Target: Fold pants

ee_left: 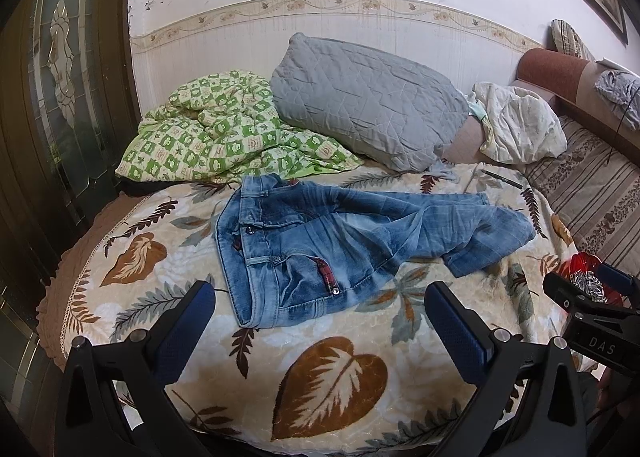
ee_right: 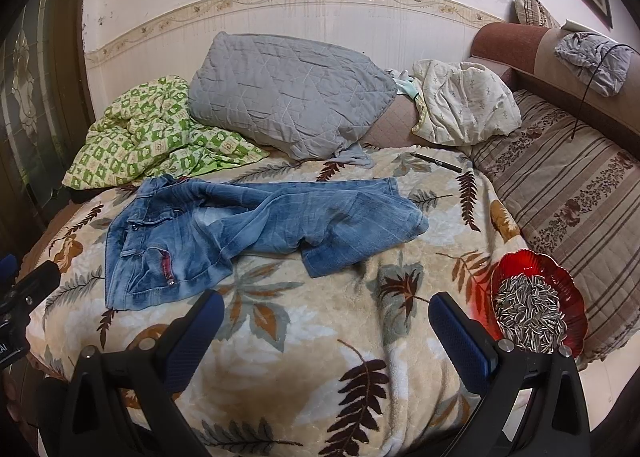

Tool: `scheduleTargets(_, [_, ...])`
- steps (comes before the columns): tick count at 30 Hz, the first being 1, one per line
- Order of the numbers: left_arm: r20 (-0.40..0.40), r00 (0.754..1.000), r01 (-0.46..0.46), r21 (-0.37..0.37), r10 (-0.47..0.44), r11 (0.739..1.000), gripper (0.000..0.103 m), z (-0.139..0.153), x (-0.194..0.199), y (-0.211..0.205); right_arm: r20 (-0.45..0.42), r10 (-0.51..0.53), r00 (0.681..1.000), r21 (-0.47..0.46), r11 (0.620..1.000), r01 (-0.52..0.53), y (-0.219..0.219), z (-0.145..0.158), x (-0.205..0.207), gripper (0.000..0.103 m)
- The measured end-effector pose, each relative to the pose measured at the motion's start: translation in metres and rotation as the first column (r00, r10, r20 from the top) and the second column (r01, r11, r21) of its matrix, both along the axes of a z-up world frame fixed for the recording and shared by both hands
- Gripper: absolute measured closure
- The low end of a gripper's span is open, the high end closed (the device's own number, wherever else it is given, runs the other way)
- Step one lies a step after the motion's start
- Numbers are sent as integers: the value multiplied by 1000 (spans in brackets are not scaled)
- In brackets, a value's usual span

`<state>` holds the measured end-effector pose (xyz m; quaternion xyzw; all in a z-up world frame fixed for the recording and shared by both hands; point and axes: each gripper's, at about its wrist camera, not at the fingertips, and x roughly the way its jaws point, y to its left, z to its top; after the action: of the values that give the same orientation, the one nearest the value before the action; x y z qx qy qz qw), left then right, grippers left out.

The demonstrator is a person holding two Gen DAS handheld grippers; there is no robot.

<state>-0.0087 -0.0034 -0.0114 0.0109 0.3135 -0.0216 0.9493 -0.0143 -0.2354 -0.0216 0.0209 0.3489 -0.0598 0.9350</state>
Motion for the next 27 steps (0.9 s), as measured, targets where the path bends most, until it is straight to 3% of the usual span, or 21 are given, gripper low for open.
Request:
scheduleTargets(13, [-23, 999, 22, 16, -22, 1000, 0, -10, 15, -10, -31, -36, 999, 4, 999, 36, -21, -9, 8, 0])
scheduleTargets(19, [-85, 995, 53, 48, -49, 997, 0, -30, 44, -23, -77, -64, 995, 34, 997, 67, -61, -19, 25, 0])
scheduleTargets(21, [-115, 991, 76, 65, -68, 995, 0, -39, 58, -32, -112, -62, 992, 82, 994, 71, -86, -22, 39, 0])
scheduleTargets(25, [-141, 974, 185, 38, -178, 982, 0, -45, 90, -57, -134, -48, 990, 177, 982, 71, -133, -21, 71, 0])
scheduleTargets(27, [-154, 949, 275, -17, -274, 961, 0, -46, 111, -73, -139, -6, 990, 209, 977, 35, -148, -22, 88, 0])
